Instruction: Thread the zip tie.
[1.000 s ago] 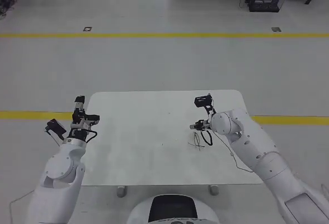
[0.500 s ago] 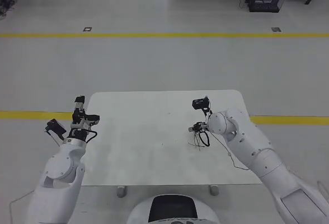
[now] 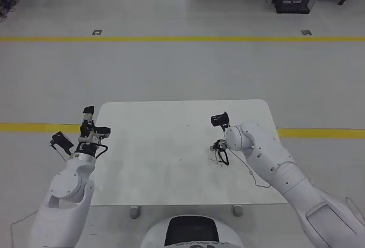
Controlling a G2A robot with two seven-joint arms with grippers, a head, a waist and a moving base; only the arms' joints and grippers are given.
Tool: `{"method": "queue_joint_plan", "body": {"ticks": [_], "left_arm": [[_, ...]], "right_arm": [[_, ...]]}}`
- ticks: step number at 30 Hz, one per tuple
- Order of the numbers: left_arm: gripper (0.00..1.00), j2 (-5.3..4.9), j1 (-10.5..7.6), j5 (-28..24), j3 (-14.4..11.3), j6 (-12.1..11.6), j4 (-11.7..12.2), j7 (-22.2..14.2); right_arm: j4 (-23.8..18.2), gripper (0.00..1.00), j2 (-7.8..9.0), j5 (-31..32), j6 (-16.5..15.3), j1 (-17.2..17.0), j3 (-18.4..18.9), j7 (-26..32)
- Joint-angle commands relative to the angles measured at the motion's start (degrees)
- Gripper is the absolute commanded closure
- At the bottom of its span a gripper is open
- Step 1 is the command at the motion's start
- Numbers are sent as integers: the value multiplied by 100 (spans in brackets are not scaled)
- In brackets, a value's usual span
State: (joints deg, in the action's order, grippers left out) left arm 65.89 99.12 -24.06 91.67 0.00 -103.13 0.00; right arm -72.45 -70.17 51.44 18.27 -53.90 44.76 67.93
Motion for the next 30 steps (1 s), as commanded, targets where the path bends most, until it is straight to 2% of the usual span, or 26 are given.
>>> {"method": "queue_joint_plan", "body": {"ticks": [1,8,14,30], "left_arm": [[0,0,0,0,0,0,0,0],[0,0,0,0,0,0,0,0],[0,0,0,0,0,0,0,0],[0,0,0,0,0,0,0,0]], "right_arm": [[4,0,0,36,-34,-11,-17,-48],[360,0,-90,-39,-316,13,-116,-305],[740,0,-214,-137,-342,170,-237,-367],[775,0,-233,-82,-334,122,-242,-383]]}}
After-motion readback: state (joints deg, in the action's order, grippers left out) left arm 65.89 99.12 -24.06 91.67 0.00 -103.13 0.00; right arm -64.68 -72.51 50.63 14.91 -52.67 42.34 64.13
